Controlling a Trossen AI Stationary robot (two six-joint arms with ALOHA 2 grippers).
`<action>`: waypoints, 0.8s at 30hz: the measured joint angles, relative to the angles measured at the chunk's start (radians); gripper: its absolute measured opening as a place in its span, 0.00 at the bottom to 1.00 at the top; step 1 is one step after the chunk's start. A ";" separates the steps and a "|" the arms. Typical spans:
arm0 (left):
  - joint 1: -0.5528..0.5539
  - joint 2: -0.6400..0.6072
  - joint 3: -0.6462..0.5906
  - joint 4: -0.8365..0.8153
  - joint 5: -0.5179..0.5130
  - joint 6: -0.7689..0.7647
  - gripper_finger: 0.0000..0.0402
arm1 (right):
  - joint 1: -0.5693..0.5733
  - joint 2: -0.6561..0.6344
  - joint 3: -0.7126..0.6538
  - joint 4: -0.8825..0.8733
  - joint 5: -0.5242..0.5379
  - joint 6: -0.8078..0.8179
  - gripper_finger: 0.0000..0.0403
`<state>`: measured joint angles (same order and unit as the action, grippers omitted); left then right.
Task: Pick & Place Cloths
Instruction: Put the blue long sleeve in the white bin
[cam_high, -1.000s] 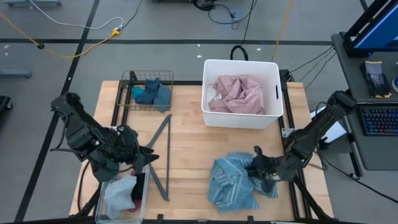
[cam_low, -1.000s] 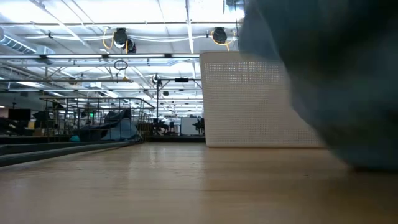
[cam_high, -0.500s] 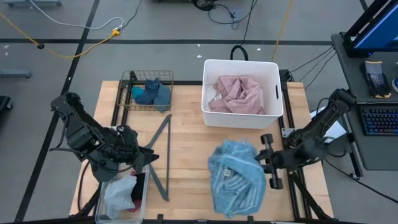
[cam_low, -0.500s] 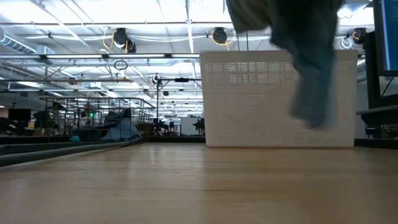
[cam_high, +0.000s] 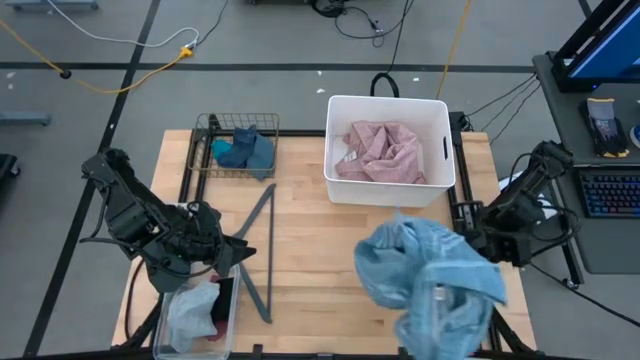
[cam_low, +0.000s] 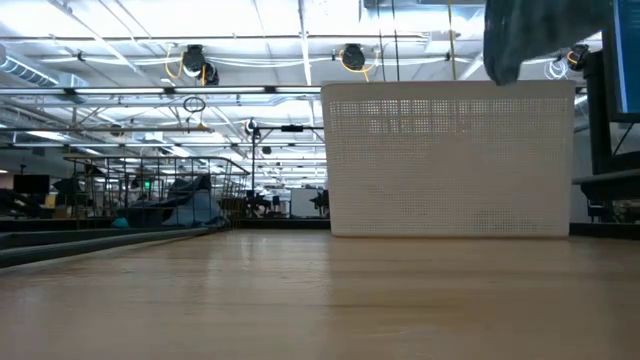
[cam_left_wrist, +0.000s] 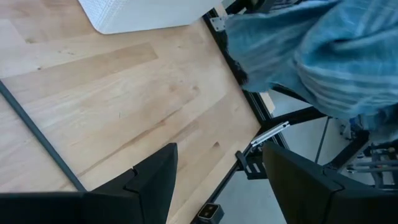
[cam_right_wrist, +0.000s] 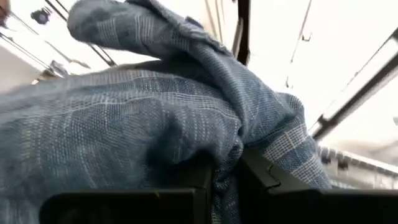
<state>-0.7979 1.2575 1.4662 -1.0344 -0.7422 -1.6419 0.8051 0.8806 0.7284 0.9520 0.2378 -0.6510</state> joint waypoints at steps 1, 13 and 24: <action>0.000 0.000 0.000 0.000 0.000 -0.002 0.61 | 0.000 -0.003 0.000 0.005 -0.013 -0.008 0.07; 0.021 0.000 0.000 -0.001 0.000 -0.010 0.61 | 0.000 -0.006 0.000 0.008 -0.057 -0.024 0.07; 0.051 0.000 0.000 -0.015 0.004 0.168 0.61 | -0.001 0.004 0.073 -0.033 0.334 -0.024 0.07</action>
<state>-0.7466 1.2575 1.4662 -1.0497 -0.7379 -1.4739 0.8041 0.8850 0.8019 0.9194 0.5715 -0.6747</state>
